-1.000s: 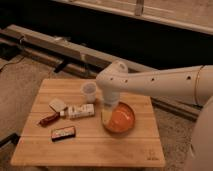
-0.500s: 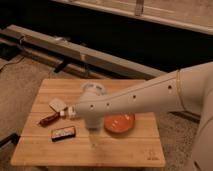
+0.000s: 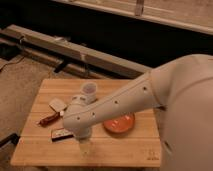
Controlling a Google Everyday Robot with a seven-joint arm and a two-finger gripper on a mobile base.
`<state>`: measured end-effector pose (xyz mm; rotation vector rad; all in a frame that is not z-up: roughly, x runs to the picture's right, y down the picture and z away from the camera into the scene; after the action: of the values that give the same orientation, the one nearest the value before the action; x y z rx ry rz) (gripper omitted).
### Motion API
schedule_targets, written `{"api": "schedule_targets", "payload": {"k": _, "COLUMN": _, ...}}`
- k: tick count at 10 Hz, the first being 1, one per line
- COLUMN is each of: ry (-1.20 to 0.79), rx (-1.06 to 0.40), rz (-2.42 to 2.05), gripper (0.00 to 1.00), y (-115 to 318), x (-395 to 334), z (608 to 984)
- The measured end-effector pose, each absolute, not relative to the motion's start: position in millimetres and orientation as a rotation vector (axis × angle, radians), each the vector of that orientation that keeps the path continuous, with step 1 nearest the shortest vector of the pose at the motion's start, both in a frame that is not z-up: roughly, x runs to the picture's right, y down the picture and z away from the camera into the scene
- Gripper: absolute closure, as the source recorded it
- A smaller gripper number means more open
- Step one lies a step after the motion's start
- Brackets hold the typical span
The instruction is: Place the eraser on the white sponge
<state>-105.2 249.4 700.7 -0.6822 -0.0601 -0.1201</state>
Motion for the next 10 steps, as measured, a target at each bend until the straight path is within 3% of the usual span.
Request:
{"api": "schedule_targets", "payload": {"k": 5, "ry": -0.079, "rx": -0.688, "rz": -0.145, "gripper": 0.20, "y": 240, "x": -142, "z": 736}}
{"api": "schedule_targets", "payload": {"k": 10, "ry": -0.095, "rx": -0.693, "rz": -0.195, "gripper": 0.20, "y": 265, "x": -162, "z": 746}}
